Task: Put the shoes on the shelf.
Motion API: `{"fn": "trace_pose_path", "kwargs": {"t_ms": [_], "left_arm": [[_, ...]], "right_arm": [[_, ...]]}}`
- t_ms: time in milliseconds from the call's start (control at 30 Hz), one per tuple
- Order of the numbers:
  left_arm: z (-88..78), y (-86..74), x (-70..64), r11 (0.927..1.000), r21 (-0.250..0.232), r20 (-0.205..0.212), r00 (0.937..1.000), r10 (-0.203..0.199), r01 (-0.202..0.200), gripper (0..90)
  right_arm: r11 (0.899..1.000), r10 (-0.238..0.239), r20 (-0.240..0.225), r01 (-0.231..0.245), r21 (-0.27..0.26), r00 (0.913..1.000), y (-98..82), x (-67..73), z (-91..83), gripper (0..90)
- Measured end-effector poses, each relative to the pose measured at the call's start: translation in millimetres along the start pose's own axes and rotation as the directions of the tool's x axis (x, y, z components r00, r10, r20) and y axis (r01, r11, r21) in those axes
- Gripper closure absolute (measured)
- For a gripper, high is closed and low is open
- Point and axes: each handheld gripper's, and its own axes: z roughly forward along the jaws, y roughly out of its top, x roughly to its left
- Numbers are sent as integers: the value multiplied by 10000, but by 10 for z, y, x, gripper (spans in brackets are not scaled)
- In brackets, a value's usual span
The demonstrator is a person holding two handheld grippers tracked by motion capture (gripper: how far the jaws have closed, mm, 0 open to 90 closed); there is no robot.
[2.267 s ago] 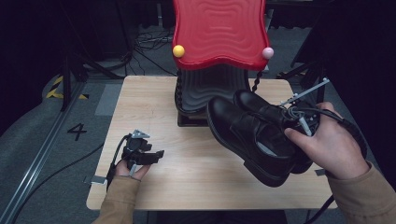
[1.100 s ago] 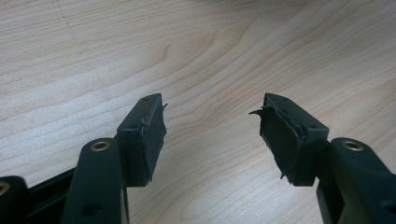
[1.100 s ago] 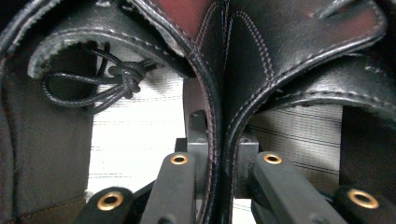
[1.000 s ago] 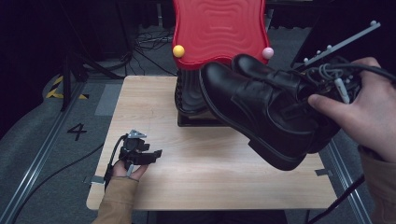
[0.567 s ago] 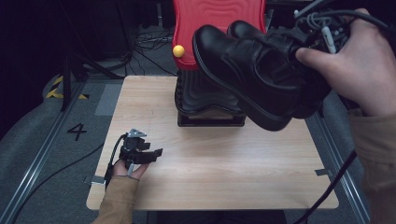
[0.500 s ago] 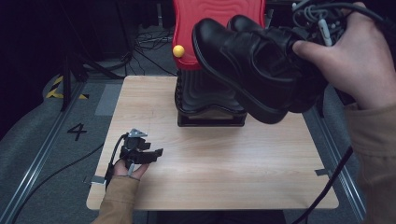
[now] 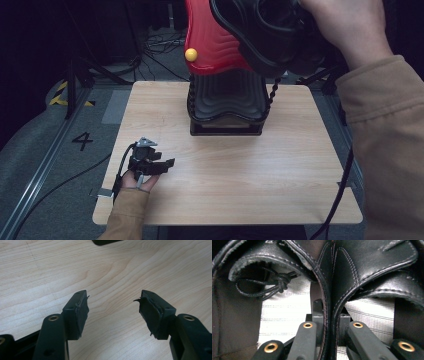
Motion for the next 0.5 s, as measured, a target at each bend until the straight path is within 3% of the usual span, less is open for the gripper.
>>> {"fn": "trace_pose_path", "kwargs": {"t_ms": [67,400,500], "left_arm": [[2,2,5,10000,-14,15,10000,17,-17,404],[2,-22,72,9999,-79,148,9998,-152,153,403],[-20,-33,107,9994,-198,175,9994,-288,291,405]], "right_arm": [[9998,171,-41,-171,-30,9998,95,-6,29,824],[9970,602,624,-570,-522,9962,459,25,335,823],[9965,739,1114,-689,-479,9910,585,53,495,823]]}}
